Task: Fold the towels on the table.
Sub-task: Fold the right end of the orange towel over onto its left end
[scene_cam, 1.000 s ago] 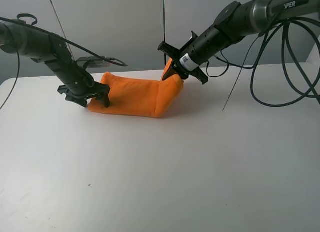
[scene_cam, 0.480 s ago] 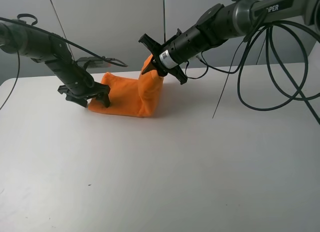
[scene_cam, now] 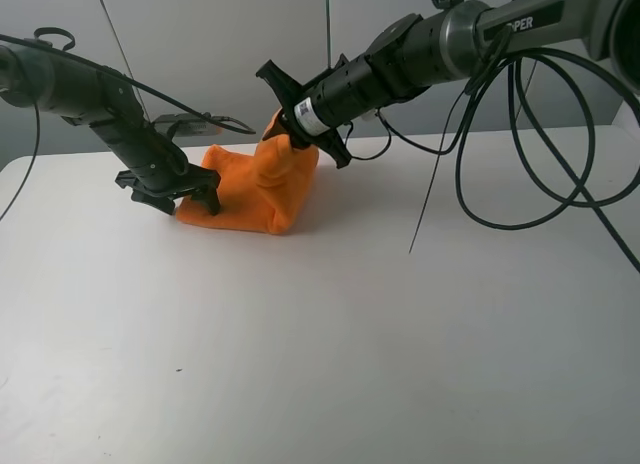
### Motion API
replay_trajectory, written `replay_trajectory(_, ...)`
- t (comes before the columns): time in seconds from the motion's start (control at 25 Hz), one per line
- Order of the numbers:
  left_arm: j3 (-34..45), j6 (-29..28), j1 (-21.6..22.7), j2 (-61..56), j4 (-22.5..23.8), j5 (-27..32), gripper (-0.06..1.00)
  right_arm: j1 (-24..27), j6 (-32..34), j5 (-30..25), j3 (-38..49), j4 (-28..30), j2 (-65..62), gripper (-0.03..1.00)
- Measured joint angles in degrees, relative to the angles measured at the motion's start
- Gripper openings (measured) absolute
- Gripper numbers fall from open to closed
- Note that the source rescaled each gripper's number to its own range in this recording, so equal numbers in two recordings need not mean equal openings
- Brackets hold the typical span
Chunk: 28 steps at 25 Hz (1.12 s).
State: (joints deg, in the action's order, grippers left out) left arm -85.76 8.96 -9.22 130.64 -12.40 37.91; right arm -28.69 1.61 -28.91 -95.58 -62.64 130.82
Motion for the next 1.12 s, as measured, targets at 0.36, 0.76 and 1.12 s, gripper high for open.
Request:
replay_trajectory(0.36,0.00,0.00,0.00,0.00,0.00,0.00,1.00,-2.09,0.46,1.31,0.00,-5.67,4.91,0.02)
replay_trajectory(0.76,0.00,0.00,0.00,0.00,0.00,0.00,1.00,-3.40,-2.55,5.25,0.00,-13.95,5.84,0.02)
replay_trajectory(1.12,0.00,0.00,0.00,0.00,0.00,0.00,1.00,-5.80,-4.54,9.80,0.00,-18.96,5.84,0.02)
